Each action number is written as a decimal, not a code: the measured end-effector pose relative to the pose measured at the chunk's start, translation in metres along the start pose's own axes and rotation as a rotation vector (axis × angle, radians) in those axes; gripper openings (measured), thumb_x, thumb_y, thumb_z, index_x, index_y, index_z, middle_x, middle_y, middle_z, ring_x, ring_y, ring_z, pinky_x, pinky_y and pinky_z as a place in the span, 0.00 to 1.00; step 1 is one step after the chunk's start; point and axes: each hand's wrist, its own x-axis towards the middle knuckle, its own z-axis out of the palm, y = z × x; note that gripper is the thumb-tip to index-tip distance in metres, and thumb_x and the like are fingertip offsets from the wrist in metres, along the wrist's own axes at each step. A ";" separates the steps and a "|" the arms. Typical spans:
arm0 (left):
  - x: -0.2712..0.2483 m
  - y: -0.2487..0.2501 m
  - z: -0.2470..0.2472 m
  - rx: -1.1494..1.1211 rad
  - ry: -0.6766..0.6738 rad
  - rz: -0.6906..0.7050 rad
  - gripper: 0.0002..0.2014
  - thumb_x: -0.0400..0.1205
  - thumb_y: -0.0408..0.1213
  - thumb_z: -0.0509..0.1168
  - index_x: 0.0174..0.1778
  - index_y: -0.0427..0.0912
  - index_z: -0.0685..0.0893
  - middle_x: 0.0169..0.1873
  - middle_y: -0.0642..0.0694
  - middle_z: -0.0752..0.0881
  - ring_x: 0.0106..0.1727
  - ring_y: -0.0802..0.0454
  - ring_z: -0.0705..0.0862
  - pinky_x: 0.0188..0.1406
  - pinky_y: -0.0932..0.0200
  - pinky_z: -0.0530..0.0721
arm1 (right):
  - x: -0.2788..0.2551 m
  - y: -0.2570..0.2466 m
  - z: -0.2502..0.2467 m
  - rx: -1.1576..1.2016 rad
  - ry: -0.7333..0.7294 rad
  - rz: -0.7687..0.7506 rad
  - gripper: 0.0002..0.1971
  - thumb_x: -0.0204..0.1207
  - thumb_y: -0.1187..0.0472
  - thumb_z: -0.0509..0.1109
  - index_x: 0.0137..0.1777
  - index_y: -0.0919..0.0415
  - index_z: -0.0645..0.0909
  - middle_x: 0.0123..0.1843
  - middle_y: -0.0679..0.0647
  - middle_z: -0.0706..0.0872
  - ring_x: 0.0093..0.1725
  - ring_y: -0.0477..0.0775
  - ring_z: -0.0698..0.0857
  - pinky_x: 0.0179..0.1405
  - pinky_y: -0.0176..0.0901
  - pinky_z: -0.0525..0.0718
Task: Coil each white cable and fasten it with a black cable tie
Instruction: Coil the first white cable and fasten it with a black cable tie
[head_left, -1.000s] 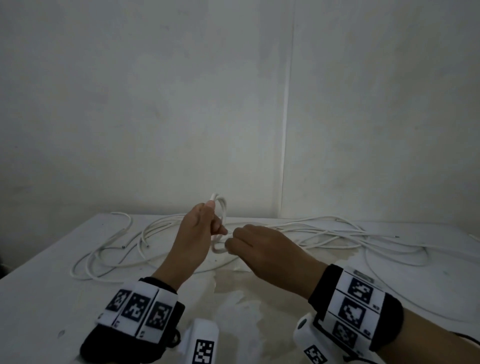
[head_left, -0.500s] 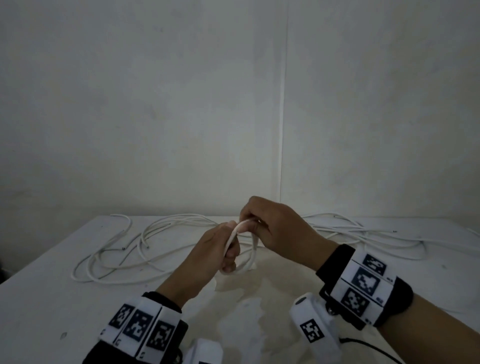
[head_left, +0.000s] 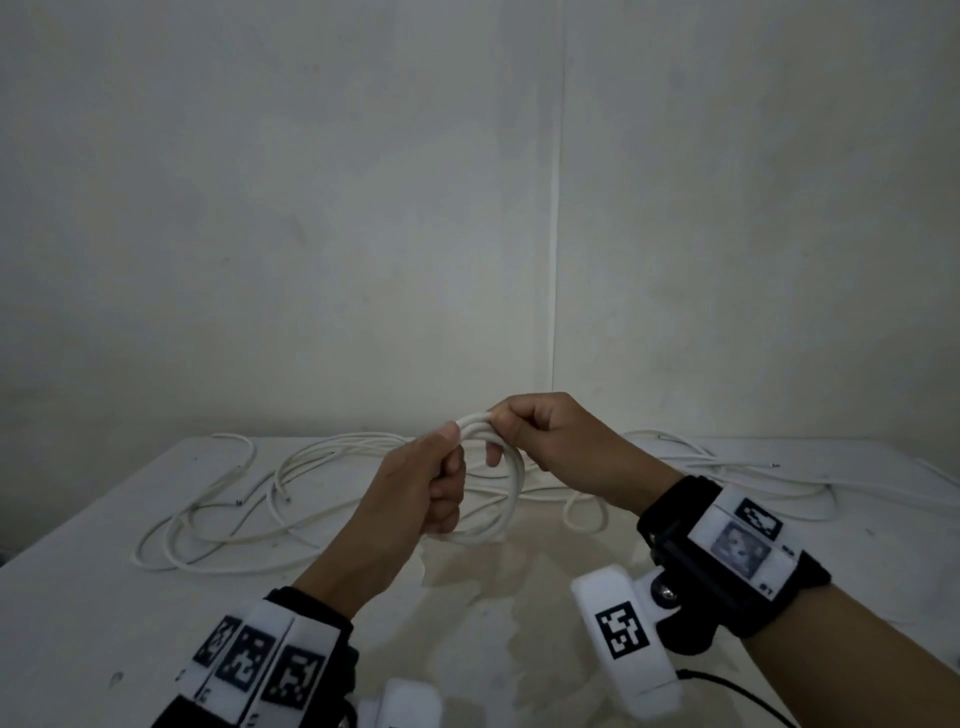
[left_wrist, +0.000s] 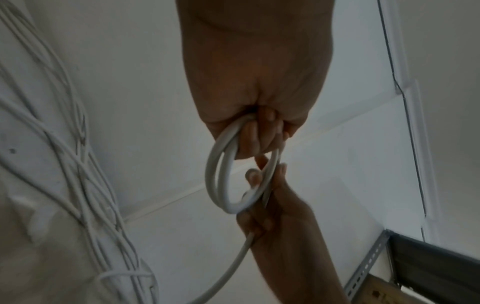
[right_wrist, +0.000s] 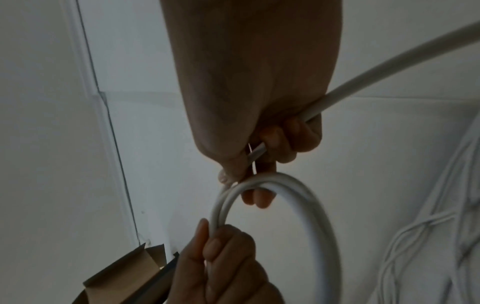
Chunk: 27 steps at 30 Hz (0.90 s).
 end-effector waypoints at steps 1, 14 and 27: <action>0.001 0.001 -0.001 -0.018 -0.007 0.002 0.19 0.85 0.41 0.50 0.27 0.42 0.66 0.15 0.55 0.61 0.15 0.60 0.56 0.17 0.66 0.56 | -0.001 0.000 -0.001 -0.009 0.012 -0.003 0.18 0.84 0.59 0.57 0.33 0.57 0.80 0.25 0.43 0.77 0.24 0.42 0.66 0.27 0.30 0.67; -0.001 0.000 0.001 -0.088 -0.025 -0.037 0.20 0.86 0.40 0.49 0.27 0.42 0.67 0.15 0.55 0.62 0.15 0.60 0.59 0.17 0.67 0.63 | -0.004 0.006 0.002 -0.191 0.120 -0.084 0.15 0.83 0.59 0.58 0.35 0.49 0.78 0.26 0.41 0.79 0.29 0.46 0.74 0.33 0.39 0.73; 0.019 0.019 -0.050 -0.445 0.278 0.202 0.18 0.87 0.42 0.48 0.30 0.44 0.66 0.13 0.56 0.63 0.12 0.63 0.60 0.13 0.71 0.63 | -0.026 0.058 0.003 -0.299 0.378 0.000 0.12 0.82 0.63 0.61 0.61 0.65 0.81 0.36 0.40 0.82 0.38 0.32 0.83 0.40 0.22 0.73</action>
